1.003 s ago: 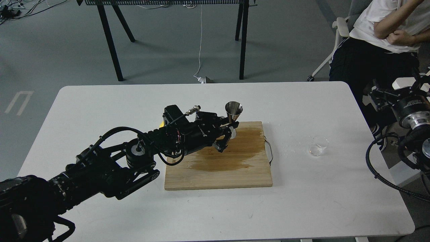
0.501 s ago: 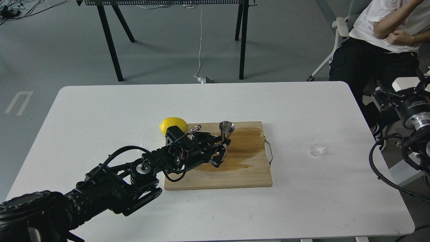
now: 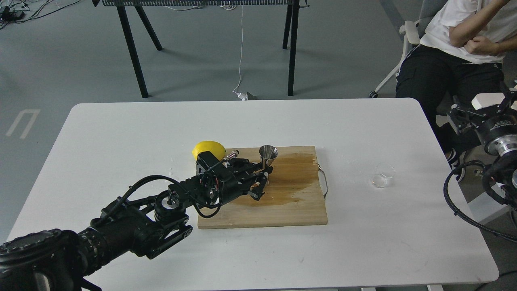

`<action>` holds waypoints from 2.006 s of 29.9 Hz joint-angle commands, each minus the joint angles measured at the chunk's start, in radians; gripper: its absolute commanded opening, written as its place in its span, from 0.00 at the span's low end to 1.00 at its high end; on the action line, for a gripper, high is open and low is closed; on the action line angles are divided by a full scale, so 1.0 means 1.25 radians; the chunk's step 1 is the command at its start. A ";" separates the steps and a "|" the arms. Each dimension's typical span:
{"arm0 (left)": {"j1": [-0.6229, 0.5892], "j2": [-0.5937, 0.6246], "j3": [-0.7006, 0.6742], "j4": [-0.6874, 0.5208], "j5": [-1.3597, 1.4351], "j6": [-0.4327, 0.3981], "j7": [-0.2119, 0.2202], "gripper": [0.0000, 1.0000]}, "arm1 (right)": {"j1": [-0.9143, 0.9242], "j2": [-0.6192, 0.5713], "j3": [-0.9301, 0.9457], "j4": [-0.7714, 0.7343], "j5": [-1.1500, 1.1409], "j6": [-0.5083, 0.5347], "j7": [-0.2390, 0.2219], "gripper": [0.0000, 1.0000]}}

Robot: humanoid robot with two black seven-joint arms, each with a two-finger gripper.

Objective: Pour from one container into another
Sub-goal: 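Lower the jigger upright onto the wooden board and open the left gripper, then withdraw the left arm away from the jigger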

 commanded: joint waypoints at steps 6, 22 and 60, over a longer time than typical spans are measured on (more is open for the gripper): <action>0.001 0.001 0.000 0.000 0.000 0.000 0.002 0.38 | 0.000 0.000 0.000 0.000 0.000 0.000 0.000 1.00; 0.017 0.022 0.001 -0.024 0.000 0.002 -0.004 0.65 | -0.005 -0.001 -0.001 -0.002 0.000 0.000 0.000 1.00; 0.038 0.449 -0.486 -0.404 -1.056 -0.174 -0.087 0.96 | -0.179 -0.134 0.012 0.270 0.020 0.000 -0.006 1.00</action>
